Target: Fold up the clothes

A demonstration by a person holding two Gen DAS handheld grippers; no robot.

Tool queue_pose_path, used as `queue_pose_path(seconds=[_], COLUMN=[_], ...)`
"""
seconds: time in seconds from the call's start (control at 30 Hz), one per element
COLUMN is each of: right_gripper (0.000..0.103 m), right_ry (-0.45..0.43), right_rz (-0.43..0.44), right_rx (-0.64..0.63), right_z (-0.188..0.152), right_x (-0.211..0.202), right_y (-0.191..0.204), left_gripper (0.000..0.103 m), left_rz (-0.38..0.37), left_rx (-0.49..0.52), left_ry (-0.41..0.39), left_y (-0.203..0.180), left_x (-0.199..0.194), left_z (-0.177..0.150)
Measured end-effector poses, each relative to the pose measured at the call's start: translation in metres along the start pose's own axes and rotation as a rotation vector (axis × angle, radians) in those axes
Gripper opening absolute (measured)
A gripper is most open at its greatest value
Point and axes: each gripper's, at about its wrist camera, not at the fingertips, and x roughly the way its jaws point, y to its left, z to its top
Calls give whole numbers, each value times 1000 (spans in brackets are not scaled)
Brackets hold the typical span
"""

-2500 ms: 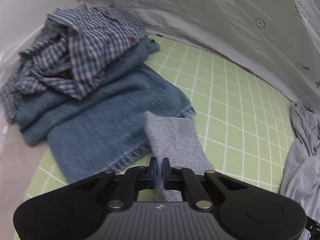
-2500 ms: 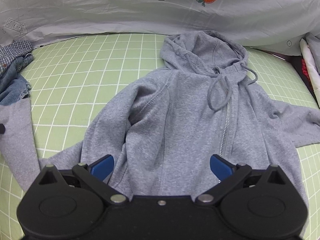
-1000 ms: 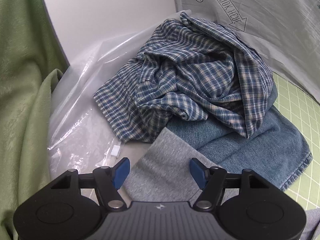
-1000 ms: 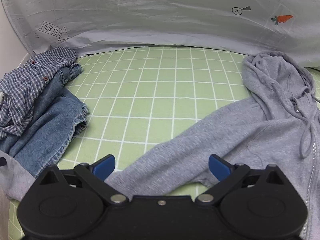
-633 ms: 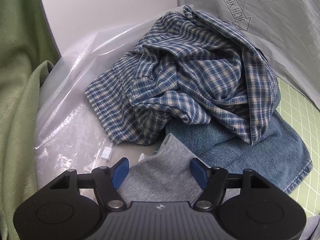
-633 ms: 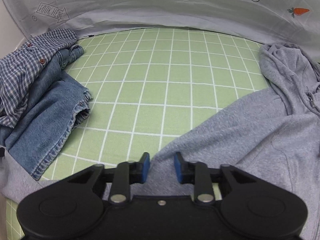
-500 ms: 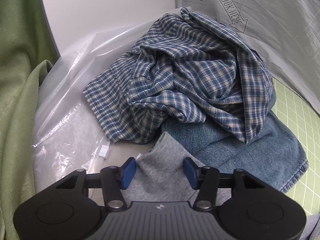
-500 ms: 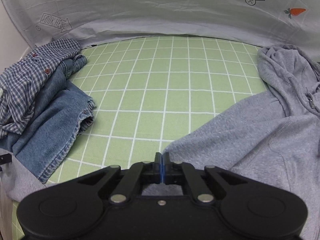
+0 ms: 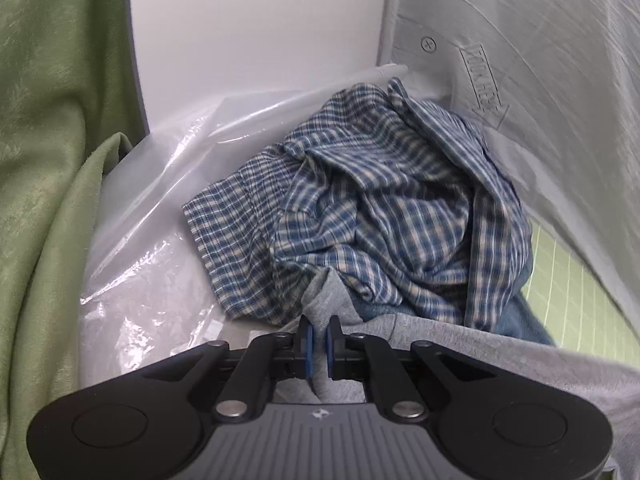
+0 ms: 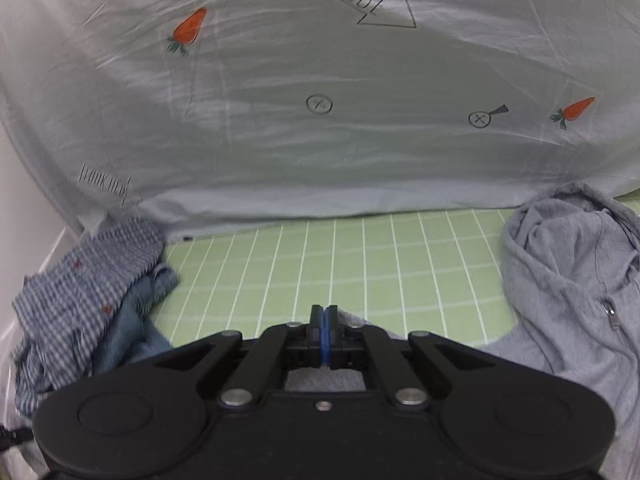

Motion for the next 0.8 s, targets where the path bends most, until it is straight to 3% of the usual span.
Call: queue_pose_path(seconds=[0.03,0.13,0.23,0.3,0.43,0.57,0.67,0.73,0.8], right_gripper=[4,46,55,60,60,60,60,60,59], right_ry=[-15,64,97,129,255,316,327,327,317], right_rz=[-13,-51,-39,-33,-10,-8,-11,-13,-10], right_rx=[-6,-21,-35,-50,-35,-42,-26,-21,-19], right_z=[5,11,-9,-26,-63,-89,-98,-100,-99], right_x=[10,31,22,16,5,-11,-21,-24,-27], right_y=[0,0,-4,-8,-18,-24,-28,-29,-28], left_gripper=[12,24,65,70,70,67,44,23,18], left_rz=[8,54,105,100,78,75,33,23,25], left_rx=[-8,25,93,76,-8,-33,-31,-35,-28], left_ry=[5,9,11,36,101,77,75,74,68], left_y=[0,-5,-9,-3,7,7,6,5,4], left_x=[3,8,8,11,24,25,27,27,24], left_z=[2,0,-10,-17,-30,-33,-32,-31,-31])
